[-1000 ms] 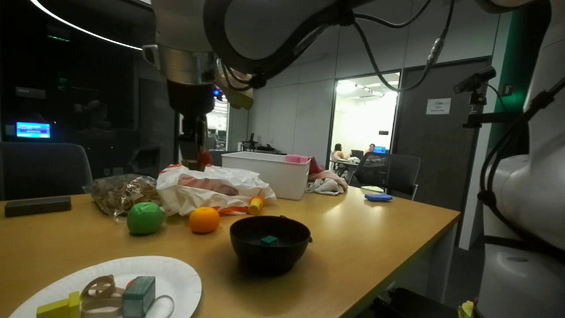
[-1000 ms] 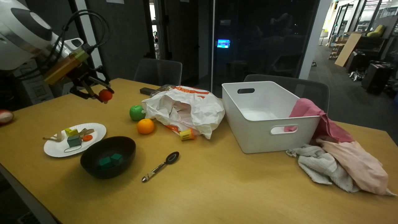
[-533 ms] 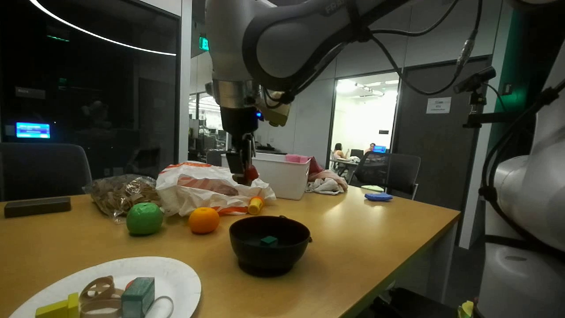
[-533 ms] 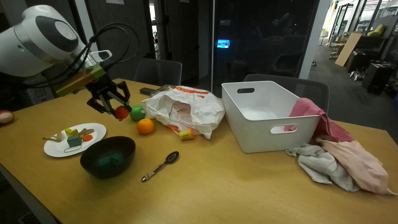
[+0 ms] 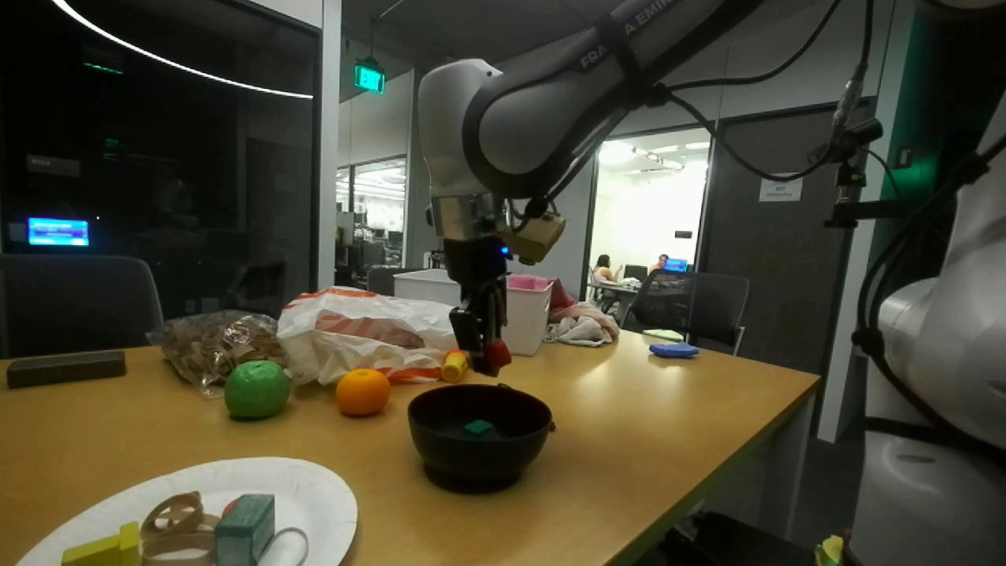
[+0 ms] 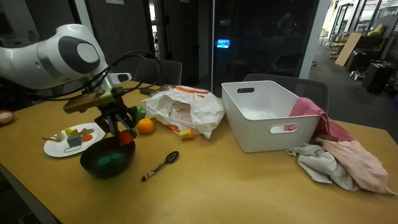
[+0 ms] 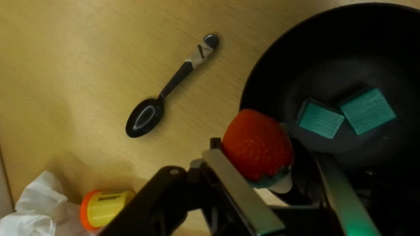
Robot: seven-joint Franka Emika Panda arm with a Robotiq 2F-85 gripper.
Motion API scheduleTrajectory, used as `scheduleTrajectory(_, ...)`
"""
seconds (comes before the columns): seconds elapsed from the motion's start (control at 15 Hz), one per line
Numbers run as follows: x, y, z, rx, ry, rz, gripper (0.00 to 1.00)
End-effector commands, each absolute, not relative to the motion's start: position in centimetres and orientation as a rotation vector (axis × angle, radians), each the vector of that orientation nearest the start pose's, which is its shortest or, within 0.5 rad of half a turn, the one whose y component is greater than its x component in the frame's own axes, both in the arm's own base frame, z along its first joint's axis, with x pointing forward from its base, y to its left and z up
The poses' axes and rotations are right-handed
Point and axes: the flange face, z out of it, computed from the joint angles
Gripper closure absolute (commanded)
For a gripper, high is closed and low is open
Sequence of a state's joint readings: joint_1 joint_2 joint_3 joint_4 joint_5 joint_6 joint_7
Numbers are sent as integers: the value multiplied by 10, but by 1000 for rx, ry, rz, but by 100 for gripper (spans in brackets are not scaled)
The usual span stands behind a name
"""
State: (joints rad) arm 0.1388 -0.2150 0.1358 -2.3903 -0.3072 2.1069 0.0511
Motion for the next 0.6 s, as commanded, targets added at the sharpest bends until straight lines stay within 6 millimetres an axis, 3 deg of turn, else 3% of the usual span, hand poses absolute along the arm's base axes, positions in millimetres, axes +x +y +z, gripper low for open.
scheduleTrajectory(0.0, 441, 107, 394, -3244, -561, 44, 41)
scheduleTrajectory(0.07, 440, 107, 392, -3214, -532, 57, 47)
scheduleTrajectory(0.13, 440, 107, 391, -3204, -506, 54, 18)
scheduleTrajectory(0.2, 439, 108, 392, -3188, -490, 49, 18)
scheduleTrajectory(0.4, 440, 120, 400, -3175, -496, 7, 0)
scheduleTrajectory(0.53, 437, 137, 406, -3166, -552, -21, 0)
